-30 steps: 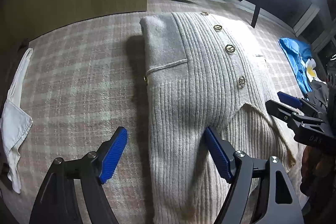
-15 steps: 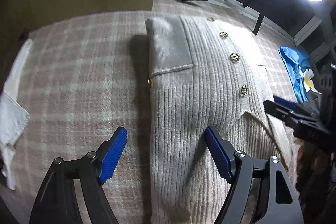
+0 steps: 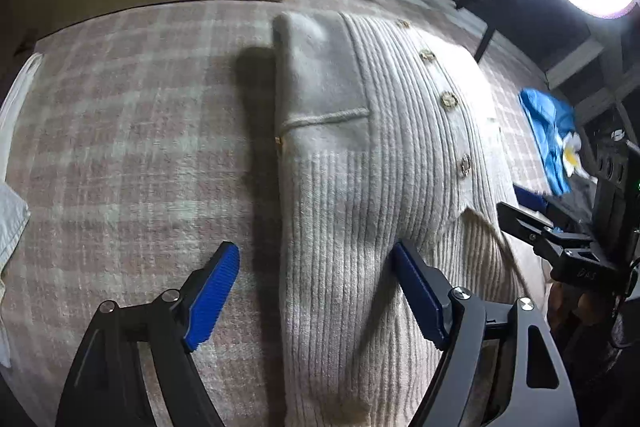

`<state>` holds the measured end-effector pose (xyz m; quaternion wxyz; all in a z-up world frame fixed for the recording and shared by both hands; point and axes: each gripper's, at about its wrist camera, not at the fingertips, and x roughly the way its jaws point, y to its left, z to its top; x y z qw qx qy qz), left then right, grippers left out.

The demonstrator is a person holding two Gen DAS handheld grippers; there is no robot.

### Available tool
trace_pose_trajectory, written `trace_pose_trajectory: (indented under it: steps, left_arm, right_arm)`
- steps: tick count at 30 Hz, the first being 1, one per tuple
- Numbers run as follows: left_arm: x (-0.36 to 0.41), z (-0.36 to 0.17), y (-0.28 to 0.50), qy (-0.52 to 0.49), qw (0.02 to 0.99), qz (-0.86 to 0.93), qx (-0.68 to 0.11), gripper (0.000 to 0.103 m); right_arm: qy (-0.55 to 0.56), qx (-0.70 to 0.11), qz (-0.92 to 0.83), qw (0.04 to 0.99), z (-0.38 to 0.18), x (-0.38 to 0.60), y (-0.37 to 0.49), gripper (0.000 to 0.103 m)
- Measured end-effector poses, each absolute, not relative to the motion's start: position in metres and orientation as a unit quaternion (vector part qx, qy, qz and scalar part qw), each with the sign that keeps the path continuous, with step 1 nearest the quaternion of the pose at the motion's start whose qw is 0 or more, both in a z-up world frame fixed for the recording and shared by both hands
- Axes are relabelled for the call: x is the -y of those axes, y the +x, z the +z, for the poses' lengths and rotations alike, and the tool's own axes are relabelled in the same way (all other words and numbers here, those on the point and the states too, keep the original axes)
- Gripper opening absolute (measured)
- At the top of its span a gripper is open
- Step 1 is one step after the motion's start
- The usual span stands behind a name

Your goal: Fold clothes

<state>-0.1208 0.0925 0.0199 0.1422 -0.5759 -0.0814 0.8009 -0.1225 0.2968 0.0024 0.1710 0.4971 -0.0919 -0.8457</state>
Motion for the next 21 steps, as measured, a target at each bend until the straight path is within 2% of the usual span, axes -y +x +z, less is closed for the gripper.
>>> trace_pose_trajectory:
  steps: [5,9,14,16,17,18,21]
  left_arm:
    - [-0.097,0.022,-0.122,-0.58,0.157,0.795,0.081,0.077]
    - [-0.106,0.024,-0.12,-0.579,0.183,0.79,0.081,0.064]
    - [-0.116,0.026,-0.117,-0.57,0.194,0.796,0.056,0.061]
    - [-0.117,0.025,-0.119,-0.568,0.199,0.796,0.061,0.057]
    - [-0.118,0.025,-0.12,-0.568,0.202,0.796,0.064,0.054]
    - [-0.118,0.026,-0.118,-0.566,0.203,0.796,0.067,0.052]
    - [-0.121,0.026,-0.121,-0.567,0.218,0.791,0.077,0.047]
  right_arm:
    - [0.499,0.085,-0.84,0.197,0.001,-0.292,-0.122,0.079]
    - [0.499,0.073,-0.84,0.198,0.001,-0.287,-0.124,0.079]
    - [0.499,0.059,-0.841,0.201,0.0,-0.281,-0.125,0.081]
    - [0.496,0.063,-0.841,0.208,0.0,-0.28,-0.126,0.072]
    - [0.494,0.071,-0.839,0.215,0.0,-0.28,-0.126,0.059]
    - [0.492,0.086,-0.836,0.226,-0.001,-0.28,-0.125,0.053]
    - [0.489,0.123,-0.829,0.244,-0.007,-0.281,-0.129,0.043]
